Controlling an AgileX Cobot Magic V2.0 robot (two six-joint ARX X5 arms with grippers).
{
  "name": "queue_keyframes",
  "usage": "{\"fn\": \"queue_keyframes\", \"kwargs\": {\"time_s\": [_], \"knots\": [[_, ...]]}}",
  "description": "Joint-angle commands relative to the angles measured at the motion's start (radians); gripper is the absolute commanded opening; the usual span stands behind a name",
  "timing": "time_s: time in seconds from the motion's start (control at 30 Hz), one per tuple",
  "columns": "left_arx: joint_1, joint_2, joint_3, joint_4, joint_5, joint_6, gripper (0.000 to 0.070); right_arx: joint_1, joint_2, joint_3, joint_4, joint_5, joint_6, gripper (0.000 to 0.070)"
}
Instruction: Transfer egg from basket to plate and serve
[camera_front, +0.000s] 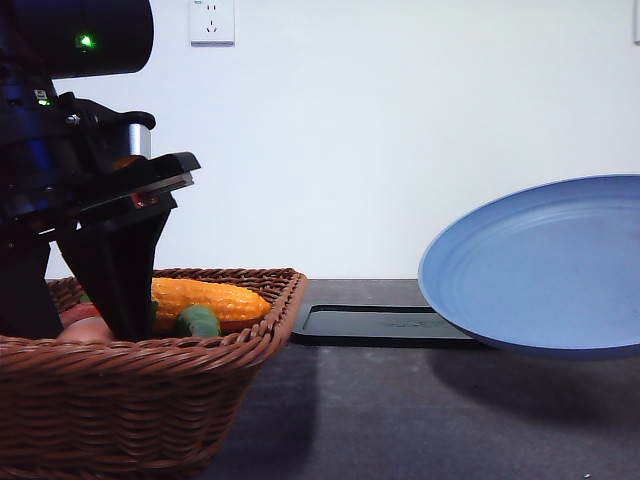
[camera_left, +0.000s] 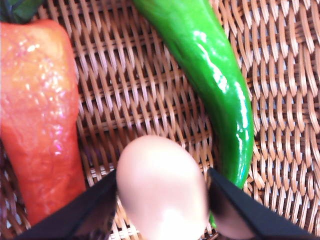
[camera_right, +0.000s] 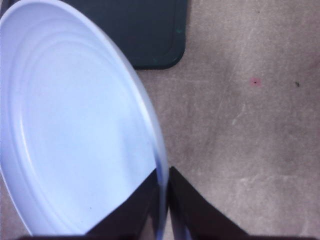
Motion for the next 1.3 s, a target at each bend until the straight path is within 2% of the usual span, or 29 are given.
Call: {"fn": "queue_keyframes", "kwargs": {"time_s": [0.0, 0.17, 0.37, 0.6, 0.73, 0.97, 1.13, 1.27], "knots": [[-0.01, 0.016, 0.016, -0.004, -0.006, 0.026, 0.0224, 0.0, 0.002, 0.011, 0.021, -0.007, 0.004, 0.0], [-0.009, 0.015, 0.016, -0.01, -0.006, 0.041, 0.019, 0.0, 0.002, 0.012, 0.029, -0.019, 0.015, 0.0], [-0.003, 0.005, 0.04, -0.025, -0.007, 0.064, 0.0187, 0.0, 0.003, 0.013, 0.075, -0.15, 0.027, 0.0], [-0.01, -0.07, 0.154, -0.087, -0.006, 0.084, 0.0187, 0.009, 0.013, 0.019, 0.065, -0.272, 0.072, 0.0], [-0.027, -0.123, 0.249, -0.087, -0.005, 0.088, 0.0187, 0.037, 0.026, 0.019, 0.06, -0.295, 0.086, 0.0], [-0.138, -0.132, 0.387, -0.075, 0.009, 0.11, 0.0187, 0.132, 0.114, 0.019, 0.022, -0.348, 0.109, 0.0], [-0.236, -0.101, 0.39, -0.01, -0.003, 0.118, 0.0187, 0.215, 0.171, 0.019, 0.024, -0.372, 0.109, 0.0], [-0.287, -0.042, 0.39, -0.006, -0.003, 0.122, 0.0187, 0.251, 0.182, 0.022, 0.023, -0.372, 0.109, 0.0]]}}
